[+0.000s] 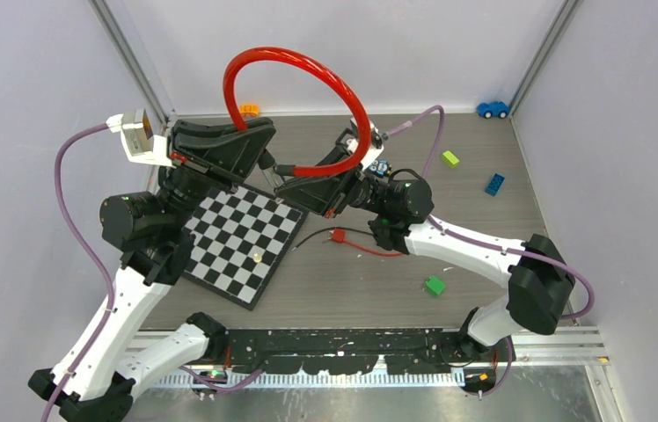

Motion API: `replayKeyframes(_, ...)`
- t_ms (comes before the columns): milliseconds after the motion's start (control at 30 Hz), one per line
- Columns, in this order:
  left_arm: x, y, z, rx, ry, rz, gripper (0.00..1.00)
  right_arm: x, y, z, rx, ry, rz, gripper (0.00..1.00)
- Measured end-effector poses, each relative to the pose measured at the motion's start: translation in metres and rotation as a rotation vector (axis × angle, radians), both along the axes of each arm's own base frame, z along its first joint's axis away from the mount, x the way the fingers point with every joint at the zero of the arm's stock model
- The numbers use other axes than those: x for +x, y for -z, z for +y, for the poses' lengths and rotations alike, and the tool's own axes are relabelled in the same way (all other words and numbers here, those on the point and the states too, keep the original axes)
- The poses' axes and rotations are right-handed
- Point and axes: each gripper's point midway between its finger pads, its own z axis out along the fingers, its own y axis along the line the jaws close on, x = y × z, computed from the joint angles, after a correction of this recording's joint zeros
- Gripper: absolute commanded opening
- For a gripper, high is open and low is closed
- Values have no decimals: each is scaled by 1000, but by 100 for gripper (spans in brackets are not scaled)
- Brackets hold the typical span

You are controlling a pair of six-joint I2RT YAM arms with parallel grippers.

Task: Lock with the key
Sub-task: Lock the lock.

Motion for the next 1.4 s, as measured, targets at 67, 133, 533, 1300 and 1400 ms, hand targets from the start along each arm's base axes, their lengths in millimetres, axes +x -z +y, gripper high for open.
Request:
replayKeyframes(67,0,0,0,0,0,0,0,1,1,1,-2,6,-2,1)
replayKeyframes(133,0,0,0,1,-2,0,0,2,1,1,-3,21,-10,1)
replayKeyframes(533,8,6,4,25,-64,13,0,20,4,0,-32,459,-78,1)
replayKeyframes(1300,28,15,16,36,-198,60,0,52,13,18,-279,1387,-393,1)
replayKeyframes(1400,30,17,17,42,-206,67,0,56,16,20,-319,1500,-430,1)
